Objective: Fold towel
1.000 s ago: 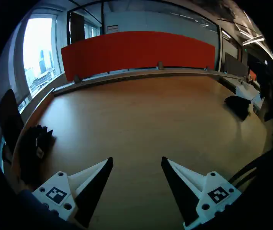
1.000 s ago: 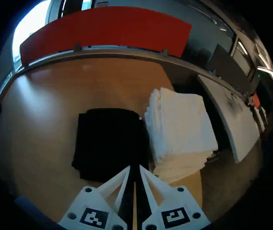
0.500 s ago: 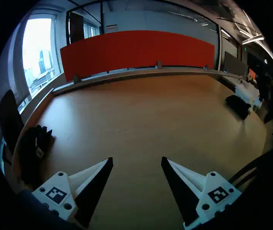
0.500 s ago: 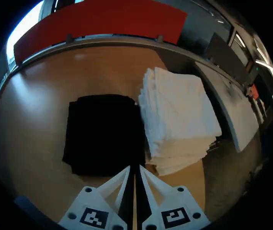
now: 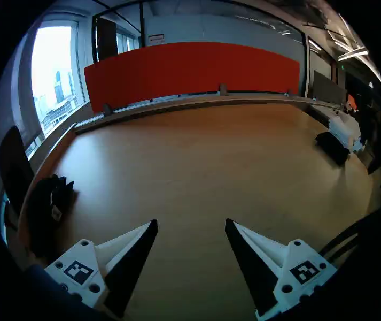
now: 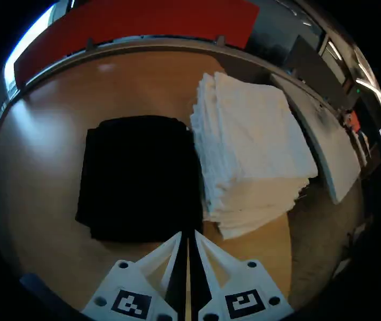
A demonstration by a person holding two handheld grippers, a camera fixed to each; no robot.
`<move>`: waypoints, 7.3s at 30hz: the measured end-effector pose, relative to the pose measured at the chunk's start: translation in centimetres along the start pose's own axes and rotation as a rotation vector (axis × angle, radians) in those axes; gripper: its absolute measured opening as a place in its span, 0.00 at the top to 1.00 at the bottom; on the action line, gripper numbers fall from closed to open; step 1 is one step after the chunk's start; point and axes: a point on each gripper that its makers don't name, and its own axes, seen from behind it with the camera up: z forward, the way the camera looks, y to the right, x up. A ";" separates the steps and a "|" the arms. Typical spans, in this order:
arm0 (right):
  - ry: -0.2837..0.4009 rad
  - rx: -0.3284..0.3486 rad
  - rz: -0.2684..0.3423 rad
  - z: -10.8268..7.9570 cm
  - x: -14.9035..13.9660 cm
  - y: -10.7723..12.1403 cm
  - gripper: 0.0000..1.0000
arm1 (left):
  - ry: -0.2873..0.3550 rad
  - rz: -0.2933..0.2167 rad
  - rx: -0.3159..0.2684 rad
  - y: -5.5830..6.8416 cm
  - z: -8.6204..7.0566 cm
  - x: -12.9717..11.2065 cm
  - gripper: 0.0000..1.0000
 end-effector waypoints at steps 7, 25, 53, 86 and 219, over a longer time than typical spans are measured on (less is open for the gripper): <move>-0.022 -0.009 0.008 0.7 -0.6 0.0 0.99 | -0.002 -0.002 0.002 0.0 0.0 0.0 0.06; -0.019 -0.024 0.028 1.1 -0.7 0.1 0.96 | -0.005 0.003 0.002 -0.1 0.2 0.0 0.06; 0.066 -0.017 0.054 -1.9 -0.3 -0.7 0.09 | 0.014 -0.003 -0.008 -0.4 -0.1 0.5 0.06; 0.377 0.010 0.245 -7.8 5.7 -3.9 0.09 | 0.046 -0.025 0.003 -1.1 -0.8 1.2 0.06; 0.979 0.173 0.145 -22.0 18.0 -28.0 0.00 | 0.619 -0.127 0.240 -12.7 3.0 9.1 0.06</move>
